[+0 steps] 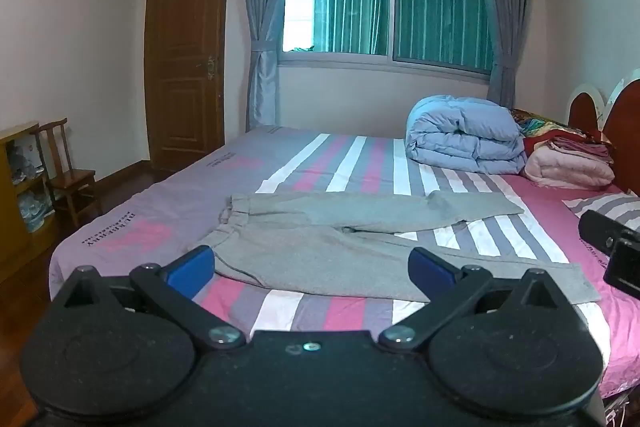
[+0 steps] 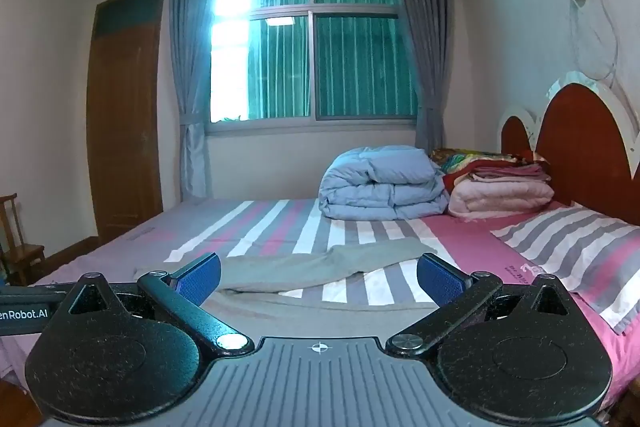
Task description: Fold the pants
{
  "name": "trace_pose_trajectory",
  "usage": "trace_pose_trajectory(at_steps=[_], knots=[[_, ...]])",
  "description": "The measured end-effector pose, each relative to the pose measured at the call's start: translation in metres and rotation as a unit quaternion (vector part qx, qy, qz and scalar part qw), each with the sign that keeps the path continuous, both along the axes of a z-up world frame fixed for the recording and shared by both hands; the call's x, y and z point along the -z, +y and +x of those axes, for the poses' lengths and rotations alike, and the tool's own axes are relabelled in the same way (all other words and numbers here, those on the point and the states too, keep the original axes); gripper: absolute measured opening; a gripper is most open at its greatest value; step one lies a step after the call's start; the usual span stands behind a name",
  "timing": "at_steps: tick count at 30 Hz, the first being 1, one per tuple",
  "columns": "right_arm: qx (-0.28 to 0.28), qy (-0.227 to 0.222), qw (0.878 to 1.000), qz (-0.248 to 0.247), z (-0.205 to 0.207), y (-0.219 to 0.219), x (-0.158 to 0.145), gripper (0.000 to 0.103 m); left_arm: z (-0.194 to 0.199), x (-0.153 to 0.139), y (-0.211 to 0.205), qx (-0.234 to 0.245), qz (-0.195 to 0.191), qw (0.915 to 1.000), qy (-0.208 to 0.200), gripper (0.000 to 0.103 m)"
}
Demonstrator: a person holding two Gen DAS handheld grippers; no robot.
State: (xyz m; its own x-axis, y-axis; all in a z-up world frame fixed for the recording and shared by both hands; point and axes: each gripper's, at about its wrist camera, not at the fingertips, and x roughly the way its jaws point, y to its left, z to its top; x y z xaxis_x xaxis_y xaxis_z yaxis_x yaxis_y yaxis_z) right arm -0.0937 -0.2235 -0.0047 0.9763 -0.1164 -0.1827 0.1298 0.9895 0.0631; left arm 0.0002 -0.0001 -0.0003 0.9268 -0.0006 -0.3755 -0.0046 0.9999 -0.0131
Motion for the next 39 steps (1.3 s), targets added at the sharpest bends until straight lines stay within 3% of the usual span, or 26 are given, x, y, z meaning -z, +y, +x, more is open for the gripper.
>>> trace_pose_trajectory(at_steps=[39], knots=[[-0.002,0.005,1.0,0.003,0.0064,-0.001,0.0036,0.103,0.0011,0.0017,-0.0019,0.004,-0.008,0.9999,-0.006,0.097]])
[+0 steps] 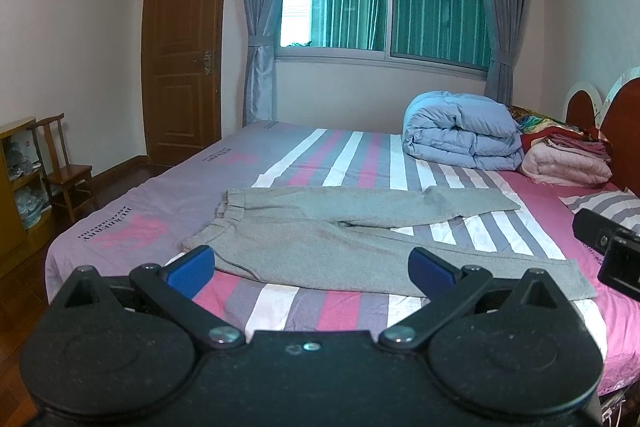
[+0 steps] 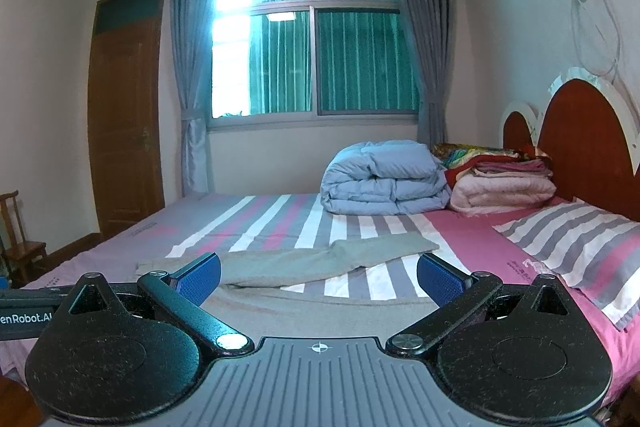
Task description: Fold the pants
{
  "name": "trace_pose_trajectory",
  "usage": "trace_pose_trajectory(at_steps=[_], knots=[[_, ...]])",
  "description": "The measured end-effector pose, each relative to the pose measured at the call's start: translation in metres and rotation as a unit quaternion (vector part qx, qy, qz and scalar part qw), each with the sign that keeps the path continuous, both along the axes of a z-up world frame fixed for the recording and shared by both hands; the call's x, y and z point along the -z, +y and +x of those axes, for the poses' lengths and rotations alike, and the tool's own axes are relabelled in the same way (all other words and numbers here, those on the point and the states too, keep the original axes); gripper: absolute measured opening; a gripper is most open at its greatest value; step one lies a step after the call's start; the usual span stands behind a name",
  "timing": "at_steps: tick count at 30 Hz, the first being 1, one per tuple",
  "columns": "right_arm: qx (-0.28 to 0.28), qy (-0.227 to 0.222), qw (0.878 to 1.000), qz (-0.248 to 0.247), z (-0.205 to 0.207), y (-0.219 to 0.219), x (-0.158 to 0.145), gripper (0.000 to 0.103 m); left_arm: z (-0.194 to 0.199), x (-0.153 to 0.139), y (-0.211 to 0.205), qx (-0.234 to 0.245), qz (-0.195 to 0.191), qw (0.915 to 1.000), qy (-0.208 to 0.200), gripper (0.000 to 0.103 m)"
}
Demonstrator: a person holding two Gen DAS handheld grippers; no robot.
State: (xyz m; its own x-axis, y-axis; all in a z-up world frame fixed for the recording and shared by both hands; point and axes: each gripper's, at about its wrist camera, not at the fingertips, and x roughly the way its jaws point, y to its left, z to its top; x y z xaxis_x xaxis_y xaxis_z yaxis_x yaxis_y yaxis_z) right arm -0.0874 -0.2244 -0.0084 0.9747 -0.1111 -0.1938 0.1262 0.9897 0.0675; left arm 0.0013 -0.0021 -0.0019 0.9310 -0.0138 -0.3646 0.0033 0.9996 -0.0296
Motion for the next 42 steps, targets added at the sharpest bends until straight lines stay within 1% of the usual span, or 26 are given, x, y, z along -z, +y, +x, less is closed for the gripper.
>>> trace_pose_trajectory(at_steps=[4,6,10,12,15,20,28,34,38,39,42], knots=[[0.0,0.0,1.0,0.0,0.0,0.001,0.002,0.103,-0.001,0.0,0.0,0.0,-0.005,1.0,-0.001,0.097],[0.002,0.001,1.0,0.001,0.0,0.001,0.002,0.103,0.0,-0.002,0.001,0.0,-0.014,0.9999,-0.008,0.097],[0.003,0.002,1.0,0.004,0.001,0.001,0.003,0.103,0.001,-0.001,-0.001,0.002,-0.012,0.9999,-0.006,0.097],[0.004,0.002,1.0,0.003,0.001,0.001,0.003,0.103,0.002,0.001,-0.002,0.002,0.002,1.0,0.0,0.097],[0.003,0.004,1.0,0.002,0.002,0.002,0.004,0.103,0.003,0.003,-0.002,0.002,0.007,1.0,0.005,0.097],[0.004,0.005,1.0,0.002,0.002,0.002,0.003,0.103,0.005,0.001,-0.001,0.003,0.007,1.0,0.0,0.097],[0.004,0.004,1.0,0.001,0.002,0.002,0.003,0.103,0.006,0.004,0.0,0.001,-0.005,0.9999,0.011,0.097],[0.007,0.009,1.0,0.001,0.006,0.001,0.004,0.103,0.012,0.009,-0.004,0.001,0.003,0.9999,0.014,0.097],[0.02,0.011,1.0,0.003,0.008,-0.002,0.006,0.103,0.013,0.013,-0.008,0.003,0.01,0.9999,0.009,0.097],[0.022,0.01,1.0,0.004,0.008,-0.003,0.006,0.103,0.013,0.013,-0.009,0.004,0.007,0.9998,0.02,0.097],[0.027,0.013,1.0,0.003,0.01,-0.004,0.007,0.103,0.014,0.018,-0.014,0.008,0.015,0.9996,0.02,0.097]])
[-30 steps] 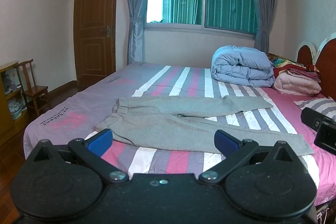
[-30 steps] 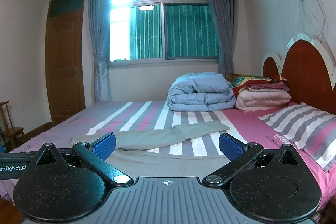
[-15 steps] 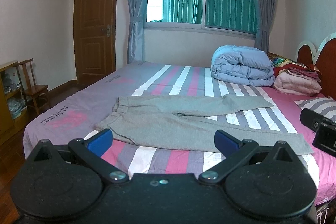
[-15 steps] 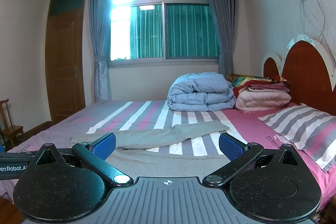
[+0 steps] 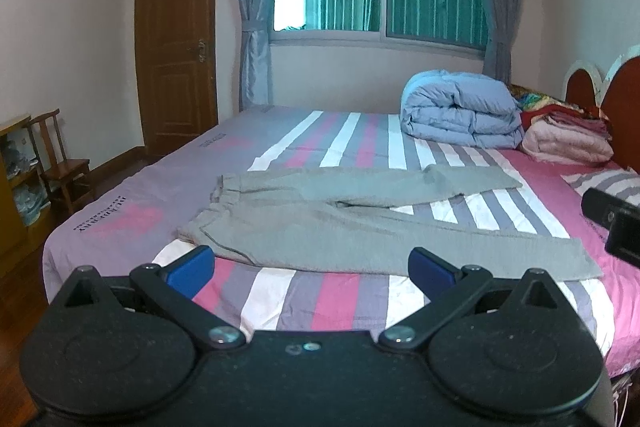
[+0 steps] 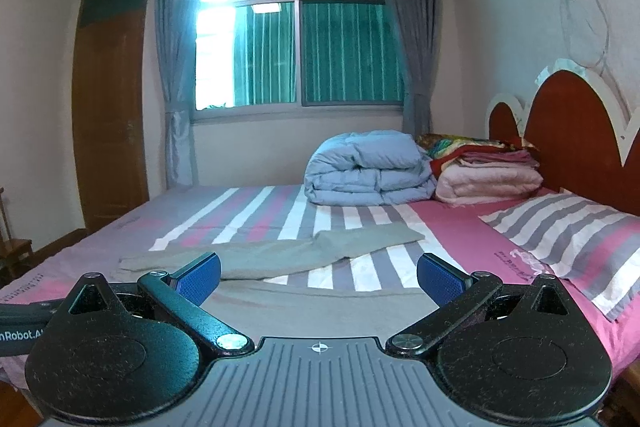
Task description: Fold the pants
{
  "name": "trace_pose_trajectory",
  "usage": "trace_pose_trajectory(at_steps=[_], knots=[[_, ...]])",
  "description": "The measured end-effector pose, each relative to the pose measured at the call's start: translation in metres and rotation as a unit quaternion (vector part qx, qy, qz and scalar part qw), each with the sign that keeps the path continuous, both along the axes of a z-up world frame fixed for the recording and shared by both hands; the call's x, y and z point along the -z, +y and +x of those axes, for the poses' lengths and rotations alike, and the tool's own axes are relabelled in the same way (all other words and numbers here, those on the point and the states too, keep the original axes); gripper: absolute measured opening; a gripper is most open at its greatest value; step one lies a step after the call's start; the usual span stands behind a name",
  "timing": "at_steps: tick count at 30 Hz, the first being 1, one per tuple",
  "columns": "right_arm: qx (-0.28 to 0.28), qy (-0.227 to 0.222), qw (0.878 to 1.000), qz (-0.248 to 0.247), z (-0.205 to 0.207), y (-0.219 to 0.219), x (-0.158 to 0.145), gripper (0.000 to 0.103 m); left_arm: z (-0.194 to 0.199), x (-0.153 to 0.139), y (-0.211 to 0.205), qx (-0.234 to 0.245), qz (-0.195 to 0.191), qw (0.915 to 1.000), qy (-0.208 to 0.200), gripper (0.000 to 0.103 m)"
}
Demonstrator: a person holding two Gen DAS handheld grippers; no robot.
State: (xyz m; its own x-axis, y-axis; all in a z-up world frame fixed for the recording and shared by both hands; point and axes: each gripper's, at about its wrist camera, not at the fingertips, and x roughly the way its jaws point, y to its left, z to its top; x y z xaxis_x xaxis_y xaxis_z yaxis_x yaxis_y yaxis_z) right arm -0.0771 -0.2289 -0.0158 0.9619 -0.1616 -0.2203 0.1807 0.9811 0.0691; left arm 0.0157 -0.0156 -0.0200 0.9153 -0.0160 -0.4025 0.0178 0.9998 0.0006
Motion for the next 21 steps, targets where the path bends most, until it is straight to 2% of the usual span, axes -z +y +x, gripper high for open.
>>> trace_pose_trajectory(at_steps=[1,6,14,21], knots=[[0.003,0.0,1.0,-0.001,0.001,0.0,0.001,0.103,0.002,0.0,-0.001,0.001,-0.002,0.9999,0.014,0.097],[0.003,0.007,1.0,0.002,0.008,-0.004,0.01,0.103,0.008,0.01,-0.006,0.012,-0.004,0.9994,0.031,0.097],[-0.001,0.034,0.999,0.039,0.028,-0.024,0.036,0.103,0.025,0.034,-0.003,0.019,-0.012,0.9964,0.081,0.097],[-0.042,0.046,0.998,0.016,0.058,-0.033,0.068,0.103,0.071,0.047,0.006,0.001,-0.007,0.9933,0.115,0.097]])
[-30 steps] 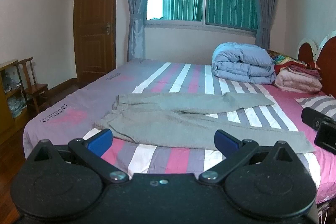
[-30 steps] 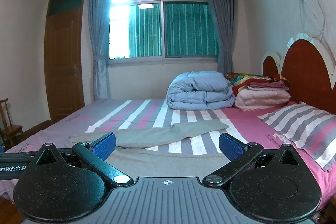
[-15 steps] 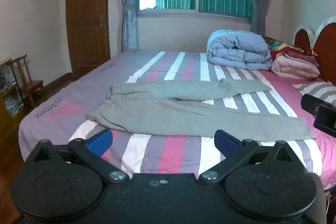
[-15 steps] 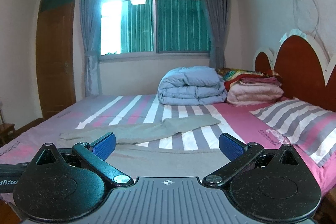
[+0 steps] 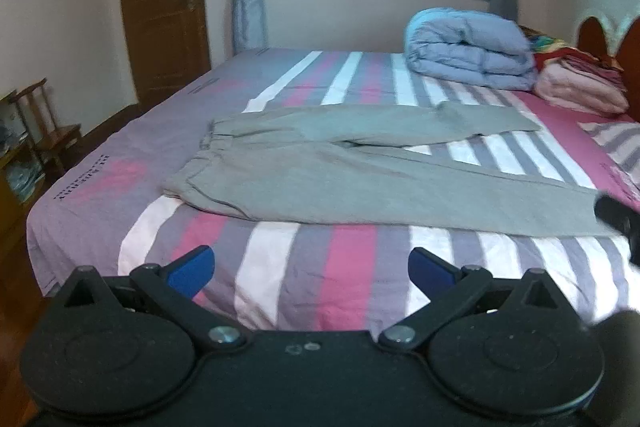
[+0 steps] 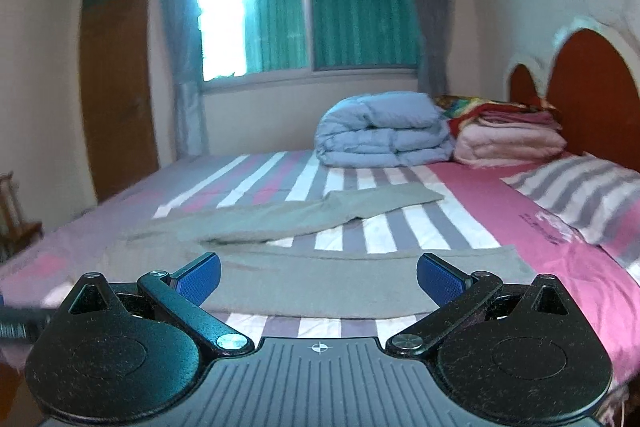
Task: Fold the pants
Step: 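Move both tools down toward the waistband corners of the grey sweatpants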
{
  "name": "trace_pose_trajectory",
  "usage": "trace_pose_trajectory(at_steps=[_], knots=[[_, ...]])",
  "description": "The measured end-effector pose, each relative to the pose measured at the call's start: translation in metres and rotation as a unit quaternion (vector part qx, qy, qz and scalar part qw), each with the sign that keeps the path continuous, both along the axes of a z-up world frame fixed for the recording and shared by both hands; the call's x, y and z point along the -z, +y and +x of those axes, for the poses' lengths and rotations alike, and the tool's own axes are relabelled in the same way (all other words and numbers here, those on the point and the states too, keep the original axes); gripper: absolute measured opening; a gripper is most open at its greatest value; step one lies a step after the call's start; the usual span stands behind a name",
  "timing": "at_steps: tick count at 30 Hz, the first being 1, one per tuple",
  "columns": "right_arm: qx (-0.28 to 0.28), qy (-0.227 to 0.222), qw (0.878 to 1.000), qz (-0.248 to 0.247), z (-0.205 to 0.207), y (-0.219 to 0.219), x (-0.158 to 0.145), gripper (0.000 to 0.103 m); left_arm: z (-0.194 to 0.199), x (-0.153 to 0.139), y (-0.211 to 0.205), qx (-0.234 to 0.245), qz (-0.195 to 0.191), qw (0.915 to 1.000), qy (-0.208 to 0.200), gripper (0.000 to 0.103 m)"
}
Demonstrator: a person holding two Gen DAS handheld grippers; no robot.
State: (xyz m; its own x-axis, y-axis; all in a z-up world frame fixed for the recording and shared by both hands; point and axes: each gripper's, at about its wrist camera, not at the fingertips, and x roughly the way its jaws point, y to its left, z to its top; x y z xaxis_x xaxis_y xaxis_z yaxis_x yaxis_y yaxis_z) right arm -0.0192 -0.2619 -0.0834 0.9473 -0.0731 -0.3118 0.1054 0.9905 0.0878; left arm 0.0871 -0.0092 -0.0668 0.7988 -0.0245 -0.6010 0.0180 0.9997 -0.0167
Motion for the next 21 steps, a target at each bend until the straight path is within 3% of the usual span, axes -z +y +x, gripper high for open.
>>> trace_pose_trajectory(at_steps=[4,8,12,19,21], knots=[[-0.039,0.025,0.999,-0.013,0.035,-0.001,0.005,0.103,0.042,-0.006,0.009,-0.015,0.02,0.9996,0.01,0.097],[-0.041,0.026,0.998,-0.029,0.075,-0.005,0.003,0.103,0.088,-0.012,0.016,-0.012,0.045,0.9989,0.009,0.097],[-0.081,0.061,0.995,-0.017,0.126,-0.015,0.0,0.103,0.135,-0.023,0.026,-0.01,0.057,0.9983,0.01,0.097],[-0.147,0.073,0.985,-0.05,0.217,-0.002,-0.007,0.103,0.223,-0.023,0.05,-0.008,0.091,0.9957,0.017,0.097],[-0.178,0.078,0.979,-0.067,0.25,0.008,-0.004,0.103,0.252,-0.018,0.062,-0.015,0.106,0.9939,0.026,0.089]])
